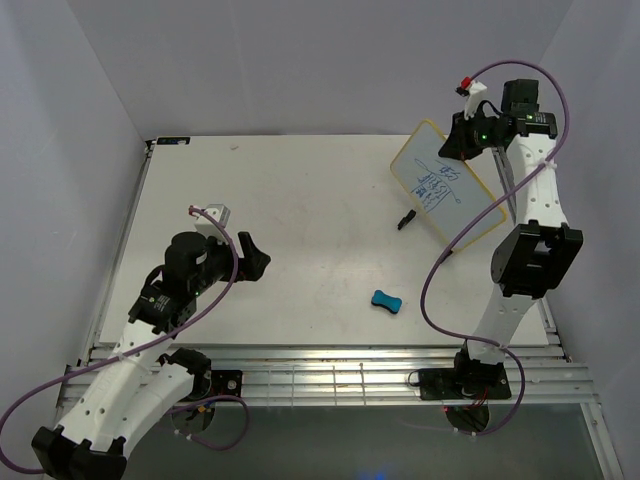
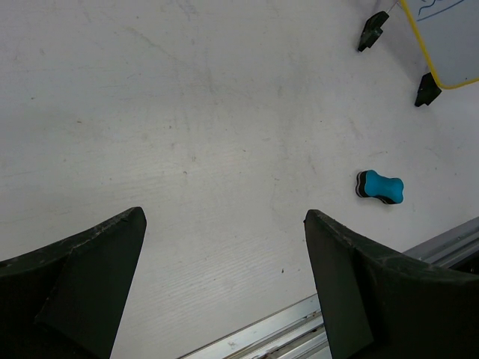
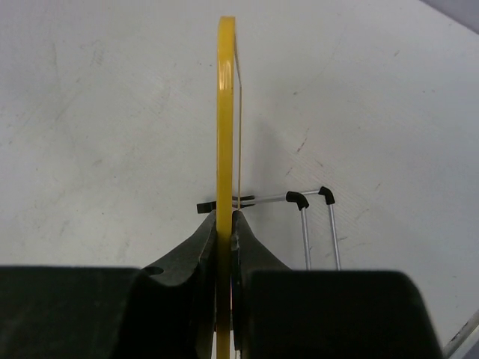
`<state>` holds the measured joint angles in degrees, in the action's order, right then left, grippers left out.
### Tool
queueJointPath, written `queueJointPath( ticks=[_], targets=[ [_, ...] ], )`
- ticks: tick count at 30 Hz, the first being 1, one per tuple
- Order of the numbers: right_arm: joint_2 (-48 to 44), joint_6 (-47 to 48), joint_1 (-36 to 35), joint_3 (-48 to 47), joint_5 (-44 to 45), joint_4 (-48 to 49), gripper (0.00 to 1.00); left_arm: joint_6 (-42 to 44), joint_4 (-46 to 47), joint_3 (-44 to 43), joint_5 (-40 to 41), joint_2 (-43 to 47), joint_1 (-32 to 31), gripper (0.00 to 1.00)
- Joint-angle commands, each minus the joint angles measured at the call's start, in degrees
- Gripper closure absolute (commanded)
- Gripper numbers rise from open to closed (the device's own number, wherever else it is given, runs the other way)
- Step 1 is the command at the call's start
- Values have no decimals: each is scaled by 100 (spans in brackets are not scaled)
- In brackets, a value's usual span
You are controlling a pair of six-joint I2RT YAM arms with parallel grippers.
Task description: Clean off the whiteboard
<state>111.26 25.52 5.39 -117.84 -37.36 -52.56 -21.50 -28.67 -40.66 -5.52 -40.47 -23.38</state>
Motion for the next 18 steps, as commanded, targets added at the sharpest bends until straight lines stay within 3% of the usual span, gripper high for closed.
queueJointPath(
  ticks=[1, 12, 18],
  targets=[
    [-561, -468, -20, -196, 229, 614, 92, -21, 54, 24, -63, 118, -18, 2],
    [-1001, -1592, -38, -415, -210, 747, 92, -30, 72, 32, -46, 206, -18, 2],
    [-1660, -1726, -520, 426, 396, 826, 92, -30, 80, -3, -2, 180, -18, 2]
  ],
)
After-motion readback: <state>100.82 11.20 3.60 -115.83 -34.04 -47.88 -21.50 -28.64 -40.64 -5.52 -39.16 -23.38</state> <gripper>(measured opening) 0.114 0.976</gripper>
